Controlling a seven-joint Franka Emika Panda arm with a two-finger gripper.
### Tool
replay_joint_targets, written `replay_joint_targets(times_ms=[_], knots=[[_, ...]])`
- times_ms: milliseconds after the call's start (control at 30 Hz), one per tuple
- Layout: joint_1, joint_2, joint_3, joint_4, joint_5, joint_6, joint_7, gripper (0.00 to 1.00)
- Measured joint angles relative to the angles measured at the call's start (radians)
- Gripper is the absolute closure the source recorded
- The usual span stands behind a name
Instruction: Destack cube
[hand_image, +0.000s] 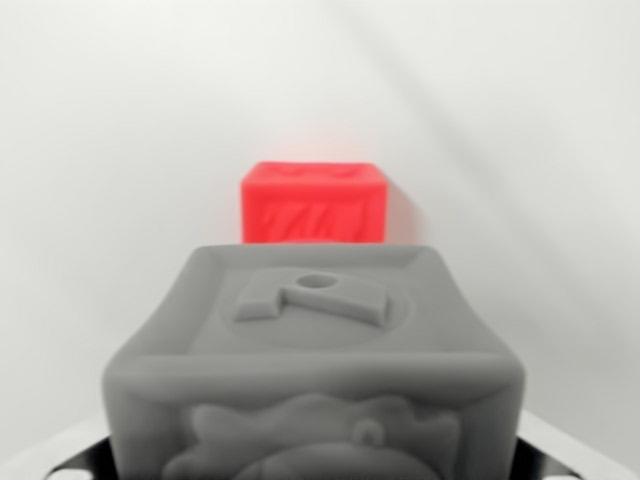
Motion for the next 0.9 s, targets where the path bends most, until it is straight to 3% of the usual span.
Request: replay_joint_targets(times_ms=[233, 900], knots=[[0.013, -0.006, 0.004, 0.000, -0.003, -0.009, 0.036, 1.00], [0.078, 0.007, 0.016, 0.011, -0.003, -0.008, 0.167, 1.00]])
